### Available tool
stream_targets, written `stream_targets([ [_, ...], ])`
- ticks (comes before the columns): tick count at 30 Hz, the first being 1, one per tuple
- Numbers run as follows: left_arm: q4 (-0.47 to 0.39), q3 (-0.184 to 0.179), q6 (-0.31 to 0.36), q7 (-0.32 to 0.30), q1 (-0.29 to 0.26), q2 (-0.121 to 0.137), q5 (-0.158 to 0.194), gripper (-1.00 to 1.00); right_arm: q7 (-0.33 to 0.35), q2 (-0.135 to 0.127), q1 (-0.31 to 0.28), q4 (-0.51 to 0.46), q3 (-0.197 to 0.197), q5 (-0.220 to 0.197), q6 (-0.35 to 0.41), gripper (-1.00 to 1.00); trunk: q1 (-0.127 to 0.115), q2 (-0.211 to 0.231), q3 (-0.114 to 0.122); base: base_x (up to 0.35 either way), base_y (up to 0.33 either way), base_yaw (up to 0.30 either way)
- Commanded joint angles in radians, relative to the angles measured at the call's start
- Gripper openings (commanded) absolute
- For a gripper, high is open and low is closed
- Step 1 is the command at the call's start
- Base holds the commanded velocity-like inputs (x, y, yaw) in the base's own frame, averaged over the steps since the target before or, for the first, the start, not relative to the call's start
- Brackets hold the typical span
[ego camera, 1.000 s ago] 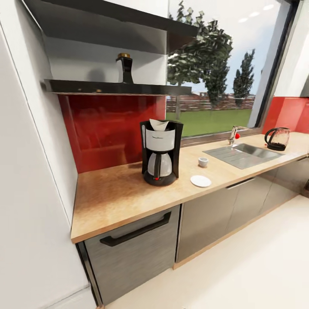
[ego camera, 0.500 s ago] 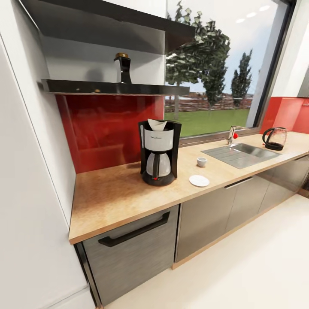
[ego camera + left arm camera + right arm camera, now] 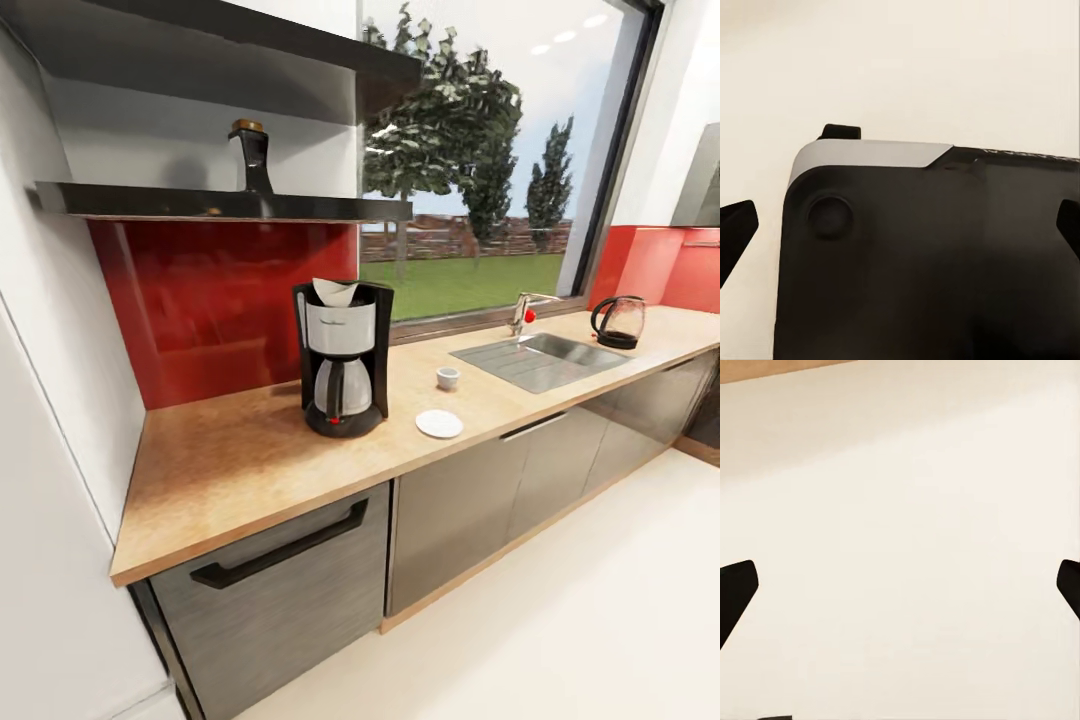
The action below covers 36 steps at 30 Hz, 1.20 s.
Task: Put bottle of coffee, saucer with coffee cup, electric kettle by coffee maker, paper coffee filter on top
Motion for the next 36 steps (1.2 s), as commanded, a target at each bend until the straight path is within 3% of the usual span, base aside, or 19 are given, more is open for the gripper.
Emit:
stream_targets([
  [1, 0.0, 0.006, -0.002, 0.0, 0.0, -0.001, 0.001, 1.0, -0.004, 0.0, -0.001, 0.001, 0.0, 0.01, -0.001, 1.0, 0.0, -0.001, -0.001, 0.133, -0.296, 0.087],
  [16, 0.0, 0.004, -0.003, 0.0, 0.0, -0.002, 0.001, 1.0, -0.004, 0.001, -0.001, 0.002, 0.0, 0.01, -0.001, 1.0, 0.0, -0.001, -0.001, 0.043, -0.111, 0.226],
  [24, 0.0, 0.003, -0.002, 0.0, 0.0, -0.002, 0.001, 1.0, -0.004, 0.001, -0.001, 0.002, 0.0, 0.011, -0.001, 1.0, 0.0, -0.001, -0.001, 0.001, -0.288, 0.071],
  [36, 0.0, 0.003, -0.002, 0.0, 0.0, -0.002, 0.001, 1.0, -0.004, 0.002, -0.001, 0.002, 0.0, 0.012, -0.001, 1.0, 0.0, -0.001, -0.001, 0.0, -0.258, 0.247],
])
